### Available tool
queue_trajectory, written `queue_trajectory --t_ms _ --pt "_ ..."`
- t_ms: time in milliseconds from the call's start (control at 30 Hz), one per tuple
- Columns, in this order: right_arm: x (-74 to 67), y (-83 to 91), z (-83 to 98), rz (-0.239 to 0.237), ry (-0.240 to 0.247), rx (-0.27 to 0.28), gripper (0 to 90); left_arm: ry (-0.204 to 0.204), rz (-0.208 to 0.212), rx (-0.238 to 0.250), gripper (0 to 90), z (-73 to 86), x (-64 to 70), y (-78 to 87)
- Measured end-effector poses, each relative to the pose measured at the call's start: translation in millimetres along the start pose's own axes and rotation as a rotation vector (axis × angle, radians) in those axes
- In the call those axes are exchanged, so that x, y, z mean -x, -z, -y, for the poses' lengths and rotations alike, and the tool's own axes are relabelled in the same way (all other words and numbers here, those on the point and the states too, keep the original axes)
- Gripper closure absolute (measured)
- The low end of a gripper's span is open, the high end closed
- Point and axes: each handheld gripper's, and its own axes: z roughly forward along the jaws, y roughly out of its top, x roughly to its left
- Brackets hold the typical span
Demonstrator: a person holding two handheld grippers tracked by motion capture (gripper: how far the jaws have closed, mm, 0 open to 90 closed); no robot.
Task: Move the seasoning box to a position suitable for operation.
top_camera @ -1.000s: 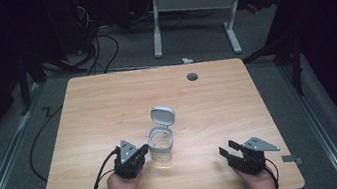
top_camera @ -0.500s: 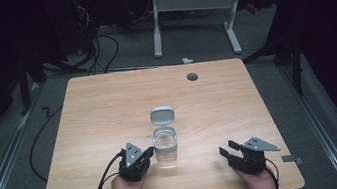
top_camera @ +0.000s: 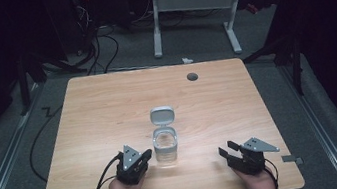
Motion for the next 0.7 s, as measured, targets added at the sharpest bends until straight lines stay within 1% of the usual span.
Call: queue_trajectory --t_ms 33,67,100,133,167,200,233,267,300,333,367,400,433,467,500,533,600,633,667,700 --pt "0.0 0.0 0.0 0.000 0.000 0.000 51.0 0.007 0.004 -0.008 89.5 2.0 0.9 1.7" --pt "-0.2 -0.6 0.2 -0.004 0.005 0.000 52.0 -0.001 0.016 -0.019 89.4 7.8 3.7 6.6" --pt "-0.2 -0.6 0.2 -0.004 0.005 0.000 52.0 -0.001 0.016 -0.019 89.3 7.8 3.7 6.6" --pt "-2.2 -1.6 0.0 -0.014 0.017 -0.002 53.2 -0.003 0.031 -0.032 89.1 14.2 7.2 11.2" --pt "-4.0 -2.2 -0.3 -0.015 0.023 -0.004 54.6 0.000 0.040 -0.037 88.7 17.3 9.4 13.0" --pt "-6.0 -3.1 -0.8 -0.018 0.032 -0.006 56.3 -0.003 0.051 -0.047 88.7 20.4 11.5 14.5" --pt "-6.0 -3.1 -0.8 -0.018 0.032 -0.006 56.3 -0.003 0.051 -0.047 88.6 20.4 11.5 14.5" --pt "-8.8 -4.3 -1.5 -0.024 0.039 -0.006 57.6 -0.013 0.060 -0.056 88.6 23.5 13.2 15.3" --pt "-14.8 -7.8 -4.5 -0.032 0.049 -0.009 61.9 -0.017 0.068 -0.059 88.3 26.0 14.8 15.5" --pt "-14.8 -7.8 -4.5 -0.032 0.049 -0.009 61.9 -0.016 0.078 -0.062 88.3 27.6 15.8 15.0" --pt "-20.2 -13.6 -9.9 -0.053 0.052 -0.011 64.3 -0.015 0.089 -0.063 87.1 28.7 16.3 12.3" --pt "-23.6 -17.4 -13.3 -0.051 0.061 -0.015 65.3 -0.015 0.089 -0.063 87.0 28.7 16.3 12.3" --pt "-26.8 -20.9 -17.0 -0.050 0.071 -0.016 66.8 -0.003 0.101 -0.065 86.9 28.3 16.5 8.7" --pt "-26.8 -20.9 -17.0 -0.050 0.071 -0.016 66.8 -0.003 0.101 -0.065 86.9 28.3 16.5 8.7" --pt "-32.9 -27.3 -24.7 -0.054 0.077 -0.012 69.4 0.005 0.117 -0.069 86.9 28.4 18.2 5.8" --pt "-35.9 -30.4 -29.1 -0.049 0.081 -0.010 70.8 0.000 0.119 -0.071 86.8 29.3 18.9 4.2" --pt "-41.6 -36.8 -38.6 -0.054 0.085 -0.001 75.1 -0.016 0.123 -0.080 86.7 31.2 20.5 2.1" --pt "-43.9 -40.4 -43.3 -0.055 0.091 0.003 78.1 -0.016 0.128 -0.083 86.9 31.6 22.0 1.5" --pt "-43.9 -40.4 -43.3 -0.055 0.091 0.003 78.1 -0.016 0.128 -0.083 87.2 31.6 22.0 1.5" --pt "-46.0 -44.1 -48.0 -0.054 0.093 0.007 81.6 -0.018 0.134 -0.089 87.2 31.5 23.2 1.1"
